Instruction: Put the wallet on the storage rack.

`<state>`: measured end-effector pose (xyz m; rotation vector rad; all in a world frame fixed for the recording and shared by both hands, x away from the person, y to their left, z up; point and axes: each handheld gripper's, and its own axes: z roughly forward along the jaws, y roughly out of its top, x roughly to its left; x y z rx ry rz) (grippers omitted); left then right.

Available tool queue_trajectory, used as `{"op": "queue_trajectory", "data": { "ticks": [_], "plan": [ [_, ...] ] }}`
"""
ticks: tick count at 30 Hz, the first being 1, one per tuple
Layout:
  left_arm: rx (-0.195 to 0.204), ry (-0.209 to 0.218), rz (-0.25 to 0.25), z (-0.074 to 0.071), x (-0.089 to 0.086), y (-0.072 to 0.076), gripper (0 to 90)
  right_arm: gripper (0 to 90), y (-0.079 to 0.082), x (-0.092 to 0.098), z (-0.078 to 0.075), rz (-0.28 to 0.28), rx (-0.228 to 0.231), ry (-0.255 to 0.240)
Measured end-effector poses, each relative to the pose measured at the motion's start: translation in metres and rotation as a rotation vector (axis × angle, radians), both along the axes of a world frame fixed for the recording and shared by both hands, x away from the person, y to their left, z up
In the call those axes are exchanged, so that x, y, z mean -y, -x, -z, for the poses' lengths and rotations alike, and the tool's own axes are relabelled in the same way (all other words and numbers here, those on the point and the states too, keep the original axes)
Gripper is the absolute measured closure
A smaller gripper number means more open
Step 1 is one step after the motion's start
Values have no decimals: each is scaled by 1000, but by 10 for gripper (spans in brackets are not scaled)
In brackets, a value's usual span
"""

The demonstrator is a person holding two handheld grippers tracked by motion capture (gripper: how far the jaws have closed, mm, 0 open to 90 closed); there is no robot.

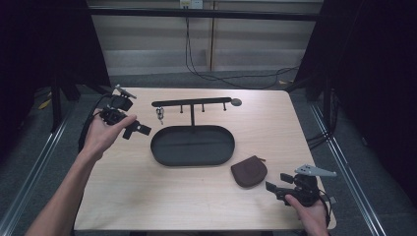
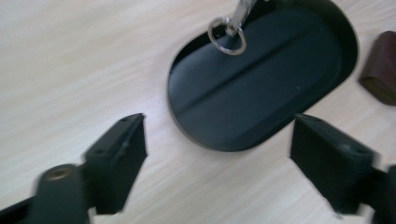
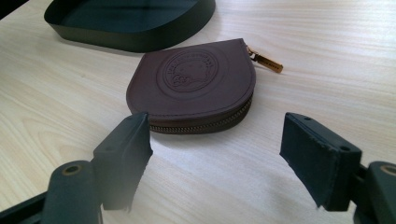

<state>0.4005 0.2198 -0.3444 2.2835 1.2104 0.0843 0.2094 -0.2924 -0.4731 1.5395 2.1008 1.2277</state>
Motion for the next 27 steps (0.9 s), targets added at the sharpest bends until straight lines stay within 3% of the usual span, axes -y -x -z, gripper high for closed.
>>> {"op": "queue_trajectory", "data": {
  "ticks": [2, 3, 5, 6, 10, 16, 25, 27],
  "plan": [
    [37, 11, -36, 6, -6, 8, 212, 240, -2, -2, 1, -10, -5, 10],
    [37, 11, -36, 6, -6, 8, 206, 240, -2, -2, 1, -10, -5, 10],
    [85, 17, -52, 9, -6, 15, 206, 241, -2, -2, 1, -10, -9, 17],
    [110, 55, -45, 12, -6, 24, 223, 241, -2, -2, 1, -7, -5, 15],
    [126, 82, -23, 23, -6, 37, 202, 242, -1, -1, 0, 0, -7, 9],
    [163, 106, -48, 51, -14, 56, 199, 243, 0, -2, 0, -20, -5, 17],
    [159, 163, -56, 71, -17, 80, 208, 243, -1, -2, 1, -22, -14, 15],
    [173, 158, -53, 74, -16, 88, 205, 243, -2, -1, 1, -15, -16, 8]
  ]
}}
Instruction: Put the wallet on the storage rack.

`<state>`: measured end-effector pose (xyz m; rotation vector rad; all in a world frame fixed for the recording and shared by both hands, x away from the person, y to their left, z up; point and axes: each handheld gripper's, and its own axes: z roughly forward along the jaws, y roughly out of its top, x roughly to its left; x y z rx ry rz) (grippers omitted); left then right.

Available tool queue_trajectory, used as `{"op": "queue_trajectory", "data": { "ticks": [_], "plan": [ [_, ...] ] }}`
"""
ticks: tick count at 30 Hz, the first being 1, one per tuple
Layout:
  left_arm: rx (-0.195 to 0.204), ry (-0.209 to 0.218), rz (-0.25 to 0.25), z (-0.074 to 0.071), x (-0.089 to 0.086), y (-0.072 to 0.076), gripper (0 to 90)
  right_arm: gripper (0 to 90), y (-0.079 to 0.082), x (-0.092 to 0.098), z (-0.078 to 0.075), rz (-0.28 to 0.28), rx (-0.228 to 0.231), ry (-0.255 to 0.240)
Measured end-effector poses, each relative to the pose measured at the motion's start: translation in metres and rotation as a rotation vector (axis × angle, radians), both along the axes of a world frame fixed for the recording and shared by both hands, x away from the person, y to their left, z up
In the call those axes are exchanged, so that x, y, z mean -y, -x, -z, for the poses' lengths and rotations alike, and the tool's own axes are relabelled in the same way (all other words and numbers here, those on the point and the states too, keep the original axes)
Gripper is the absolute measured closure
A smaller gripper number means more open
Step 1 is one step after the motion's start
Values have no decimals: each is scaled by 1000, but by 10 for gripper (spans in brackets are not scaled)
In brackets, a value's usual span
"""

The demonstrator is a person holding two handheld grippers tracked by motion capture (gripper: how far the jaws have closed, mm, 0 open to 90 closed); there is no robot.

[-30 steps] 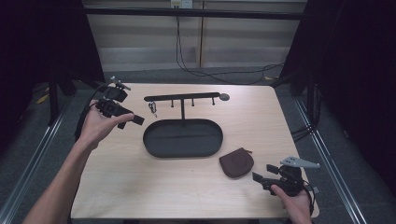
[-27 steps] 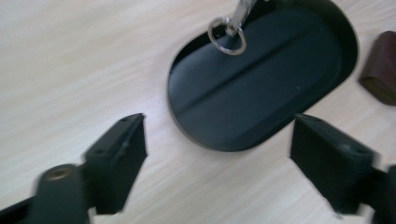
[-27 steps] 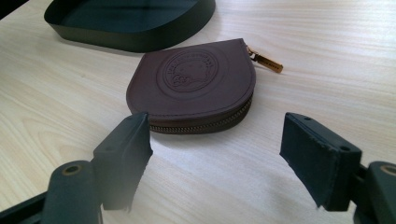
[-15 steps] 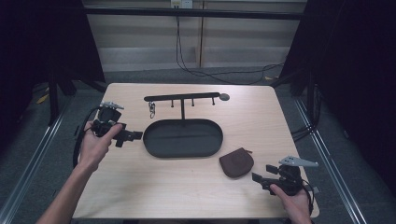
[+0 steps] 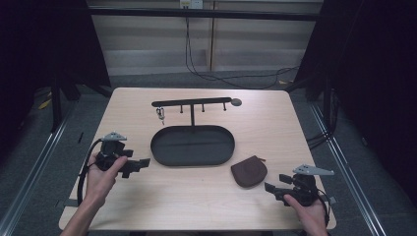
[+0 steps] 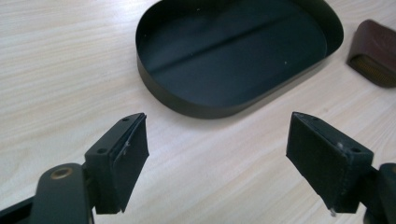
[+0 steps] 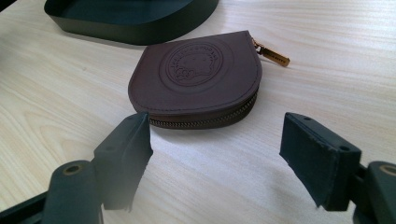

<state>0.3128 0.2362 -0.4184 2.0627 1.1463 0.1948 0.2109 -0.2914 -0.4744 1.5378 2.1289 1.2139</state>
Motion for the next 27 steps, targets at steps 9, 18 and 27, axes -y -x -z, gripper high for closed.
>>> {"op": "queue_trajectory", "data": {
  "ticks": [9, 18, 27],
  "plan": [
    [23, 49, 38, 18, -3, 32, 188, 242, -1, 1, -1, 10, -9, -11],
    [28, 67, 55, 38, -11, 62, 188, 241, -7, 0, -6, 12, -15, -18],
    [7, 78, 74, 52, -14, 78, 180, 240, -11, -1, -27, -4, -40, 23]
  ]
}}
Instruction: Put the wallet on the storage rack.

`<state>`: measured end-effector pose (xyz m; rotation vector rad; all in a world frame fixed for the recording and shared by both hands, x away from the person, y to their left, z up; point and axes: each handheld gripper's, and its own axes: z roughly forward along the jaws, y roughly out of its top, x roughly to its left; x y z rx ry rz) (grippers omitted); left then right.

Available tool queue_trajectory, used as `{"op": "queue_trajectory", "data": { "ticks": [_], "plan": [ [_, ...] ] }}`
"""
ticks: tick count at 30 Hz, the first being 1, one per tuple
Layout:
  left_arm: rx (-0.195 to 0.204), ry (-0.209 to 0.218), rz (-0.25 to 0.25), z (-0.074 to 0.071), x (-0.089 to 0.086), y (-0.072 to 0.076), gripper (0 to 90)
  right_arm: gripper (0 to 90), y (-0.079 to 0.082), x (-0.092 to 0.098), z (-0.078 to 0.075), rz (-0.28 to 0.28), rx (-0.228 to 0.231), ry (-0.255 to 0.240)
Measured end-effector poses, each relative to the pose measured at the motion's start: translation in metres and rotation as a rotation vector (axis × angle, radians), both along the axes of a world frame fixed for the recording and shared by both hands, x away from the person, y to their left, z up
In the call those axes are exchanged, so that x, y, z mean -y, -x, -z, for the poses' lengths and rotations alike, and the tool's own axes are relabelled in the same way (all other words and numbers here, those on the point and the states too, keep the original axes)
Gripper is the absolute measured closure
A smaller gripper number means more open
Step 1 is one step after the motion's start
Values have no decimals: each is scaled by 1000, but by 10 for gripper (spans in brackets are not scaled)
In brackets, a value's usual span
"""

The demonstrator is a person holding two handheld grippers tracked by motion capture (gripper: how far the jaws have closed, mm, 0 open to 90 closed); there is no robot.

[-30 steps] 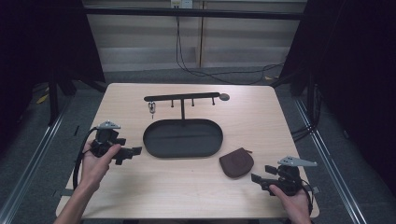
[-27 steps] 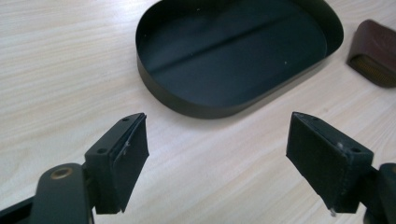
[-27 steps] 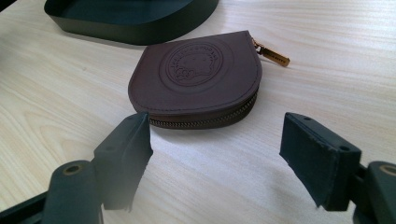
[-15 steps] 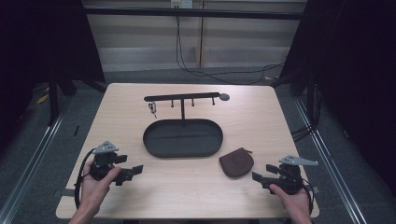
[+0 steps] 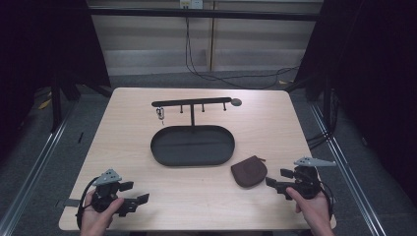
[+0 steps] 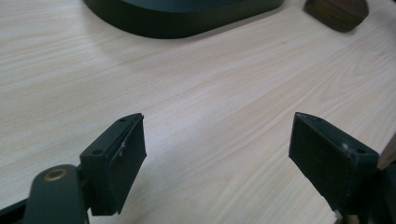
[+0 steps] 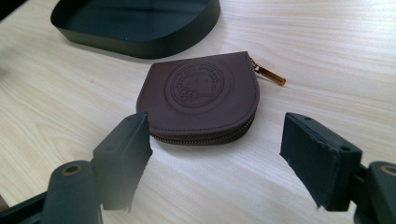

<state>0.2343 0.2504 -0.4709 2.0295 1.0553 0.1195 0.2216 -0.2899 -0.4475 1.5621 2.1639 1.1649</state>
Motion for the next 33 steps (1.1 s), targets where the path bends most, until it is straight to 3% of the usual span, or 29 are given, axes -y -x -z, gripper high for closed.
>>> {"op": "queue_trajectory", "data": {
  "ticks": [5, 6, 7, 9, 16, 18, 25, 32, 33],
  "plan": [
    [41, 8, 10, -3, 1, 1, 180, 230, -9, -1, -8, -32, -81, 17],
    [40, -2, 16, -3, 1, 0, 177, 212, -16, -5, -9, -47, -123, 42],
    [34, 4, 8, -2, 1, -1, 177, 212, -16, -5, -9, -47, -123, 42],
    [26, 5, 18, -1, 1, -2, 177, 182, -26, -11, -10, -66, -170, 75],
    [32, 14, 25, -3, 0, -3, 177, 186, -47, -22, -11, -109, -243, 109],
    [39, 27, 26, -4, -1, -3, 172, 160, -55, -29, -13, -116, -274, 144],
    [29, 25, 26, -3, -1, -3, 172, 160, -68, -34, -16, -138, -320, 181],
    [24, 28, 24, -3, -3, -5, 172, 165, -90, -44, -12, -163, -428, 239],
    [24, 24, 25, -3, -3, -5, 172, 159, -93, -44, -11, -163, -424, 230]
  ]
}}
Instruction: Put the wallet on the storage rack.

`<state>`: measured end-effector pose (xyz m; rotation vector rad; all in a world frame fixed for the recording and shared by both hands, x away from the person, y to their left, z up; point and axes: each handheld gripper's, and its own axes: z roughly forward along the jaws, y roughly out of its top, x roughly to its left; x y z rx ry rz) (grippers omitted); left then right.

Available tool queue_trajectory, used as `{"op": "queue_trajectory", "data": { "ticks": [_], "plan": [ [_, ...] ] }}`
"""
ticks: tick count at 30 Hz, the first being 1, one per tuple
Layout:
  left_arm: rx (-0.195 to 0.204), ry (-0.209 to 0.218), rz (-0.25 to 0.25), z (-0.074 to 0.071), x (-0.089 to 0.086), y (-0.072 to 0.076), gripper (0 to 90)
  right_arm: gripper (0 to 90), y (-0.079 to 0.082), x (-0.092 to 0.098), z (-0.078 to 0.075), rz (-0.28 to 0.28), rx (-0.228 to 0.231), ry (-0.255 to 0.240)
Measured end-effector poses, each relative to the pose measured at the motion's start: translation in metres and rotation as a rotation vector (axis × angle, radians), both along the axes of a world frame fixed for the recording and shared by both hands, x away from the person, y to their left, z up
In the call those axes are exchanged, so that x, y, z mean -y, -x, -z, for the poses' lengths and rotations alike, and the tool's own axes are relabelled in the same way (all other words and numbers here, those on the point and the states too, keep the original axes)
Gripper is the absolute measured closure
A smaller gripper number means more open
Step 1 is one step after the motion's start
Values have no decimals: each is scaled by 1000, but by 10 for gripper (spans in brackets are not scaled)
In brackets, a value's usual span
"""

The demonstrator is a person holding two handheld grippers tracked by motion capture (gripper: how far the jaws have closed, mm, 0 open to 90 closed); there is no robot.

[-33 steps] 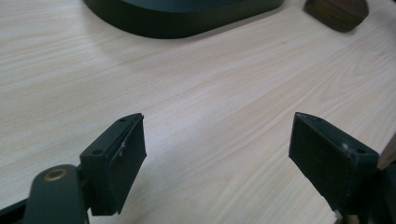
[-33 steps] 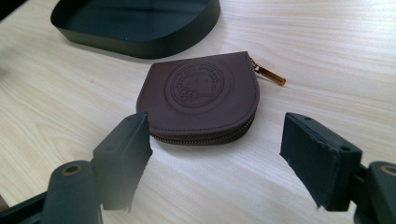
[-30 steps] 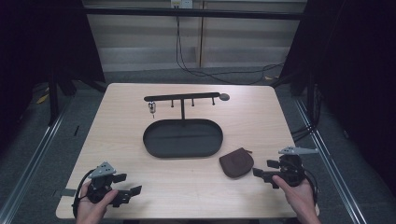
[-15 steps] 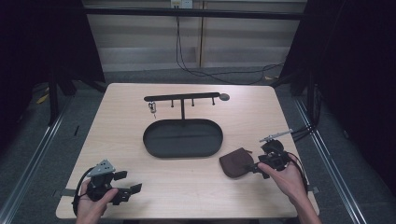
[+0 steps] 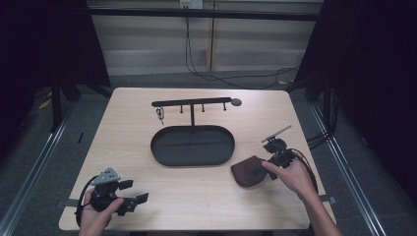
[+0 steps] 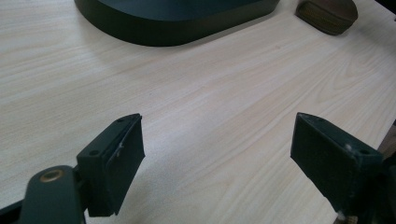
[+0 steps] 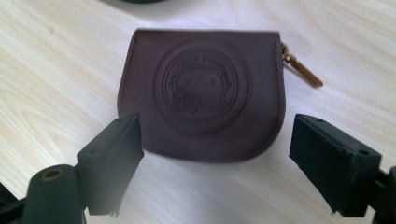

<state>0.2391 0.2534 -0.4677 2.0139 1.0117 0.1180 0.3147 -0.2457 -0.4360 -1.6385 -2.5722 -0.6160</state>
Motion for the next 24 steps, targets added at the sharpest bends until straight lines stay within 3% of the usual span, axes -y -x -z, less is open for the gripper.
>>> {"op": "queue_trajectory", "data": {
  "ticks": [3, 4, 11, 24],
  "plan": [
    [-2, -3, 3, 0, 0, 0, 172, 158, -6, -3, 1, 8, -17, 19],
    [-3, -3, 3, 0, 0, 0, 172, 159, -11, -6, 3, -1, -47, 26],
    [-1, -6, 2, 0, 1, 1, 173, 164, -20, -9, 13, 1, -134, 71],
    [-3, -8, 9, 0, 1, 1, 190, 120, -30, -15, 28, 20, -187, 127]
  ]
}}
